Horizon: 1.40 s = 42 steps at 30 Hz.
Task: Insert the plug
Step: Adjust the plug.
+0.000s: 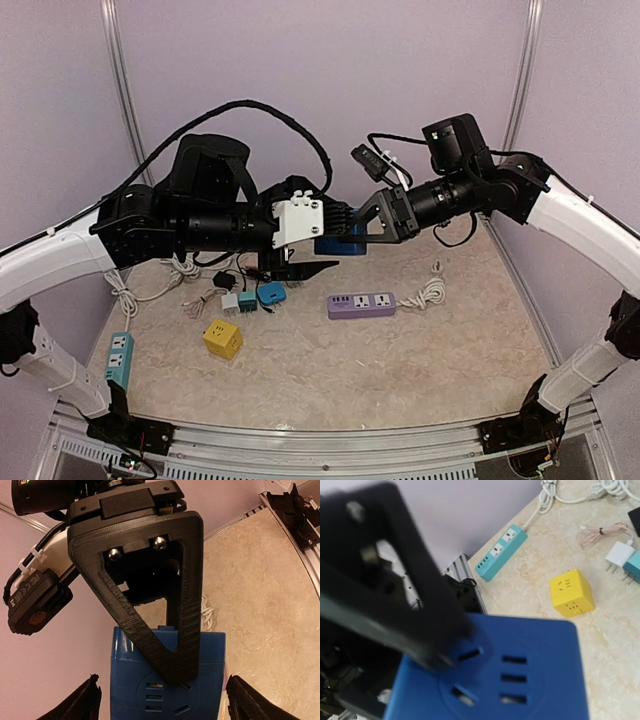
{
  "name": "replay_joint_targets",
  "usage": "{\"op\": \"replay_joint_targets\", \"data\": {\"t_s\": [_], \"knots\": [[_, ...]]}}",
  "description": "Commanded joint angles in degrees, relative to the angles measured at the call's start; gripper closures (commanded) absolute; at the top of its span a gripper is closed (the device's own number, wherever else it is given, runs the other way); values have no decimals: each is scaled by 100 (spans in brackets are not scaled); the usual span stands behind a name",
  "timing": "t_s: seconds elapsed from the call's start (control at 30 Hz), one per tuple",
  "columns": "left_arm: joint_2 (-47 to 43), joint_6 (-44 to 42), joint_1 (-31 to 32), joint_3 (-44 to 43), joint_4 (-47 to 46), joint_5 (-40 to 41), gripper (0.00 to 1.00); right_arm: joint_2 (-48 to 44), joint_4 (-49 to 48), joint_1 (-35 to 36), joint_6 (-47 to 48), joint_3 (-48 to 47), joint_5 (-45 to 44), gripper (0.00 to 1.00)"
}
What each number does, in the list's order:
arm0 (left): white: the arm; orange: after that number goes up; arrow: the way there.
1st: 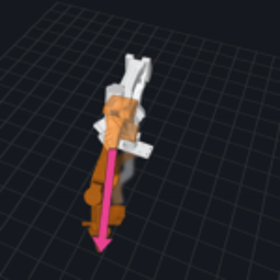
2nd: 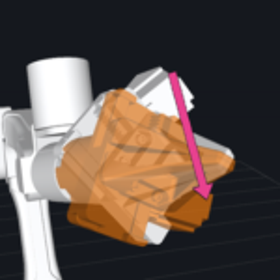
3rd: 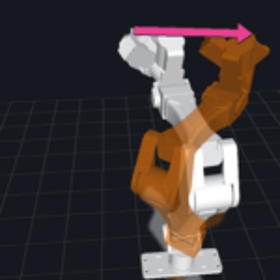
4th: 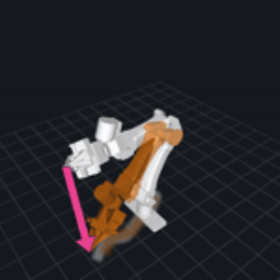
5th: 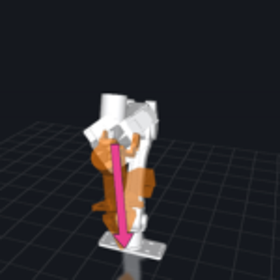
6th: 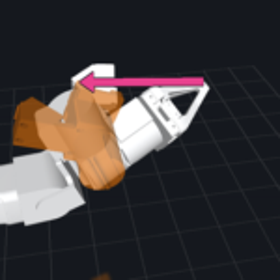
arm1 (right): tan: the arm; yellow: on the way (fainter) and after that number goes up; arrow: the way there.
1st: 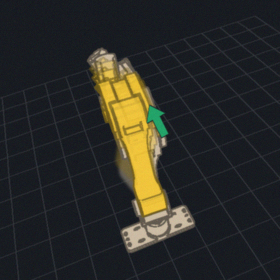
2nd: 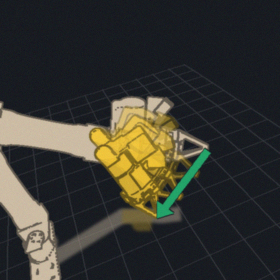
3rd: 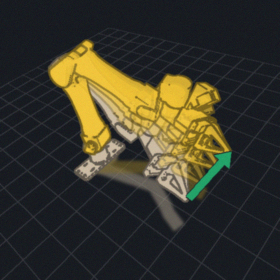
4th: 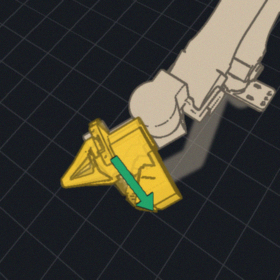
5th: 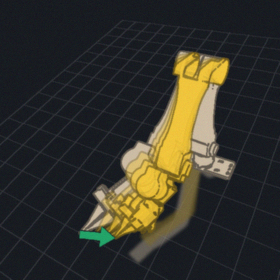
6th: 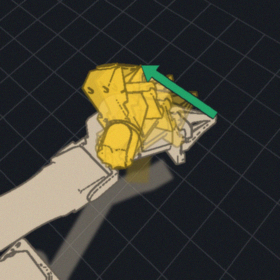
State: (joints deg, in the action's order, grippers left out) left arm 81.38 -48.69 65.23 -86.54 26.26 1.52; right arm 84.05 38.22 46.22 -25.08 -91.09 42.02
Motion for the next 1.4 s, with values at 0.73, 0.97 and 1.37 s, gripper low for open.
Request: {"op": "replay_joint_targets", "data": {"t_s": [0.73,0.97,1.37], "knots": [[496,2604,-525,-1647,2051,-2788,100,-2290,-2140,21,3529,2121,-654,0],[731,2466,-555,-1970,2059,-2550,100,-2053,-2498,405,3377,1997,-1158,0],[759,2286,-578,-1898,2054,-2424,100,-1267,-1331,728,3586,1252,-1278,3]]}}
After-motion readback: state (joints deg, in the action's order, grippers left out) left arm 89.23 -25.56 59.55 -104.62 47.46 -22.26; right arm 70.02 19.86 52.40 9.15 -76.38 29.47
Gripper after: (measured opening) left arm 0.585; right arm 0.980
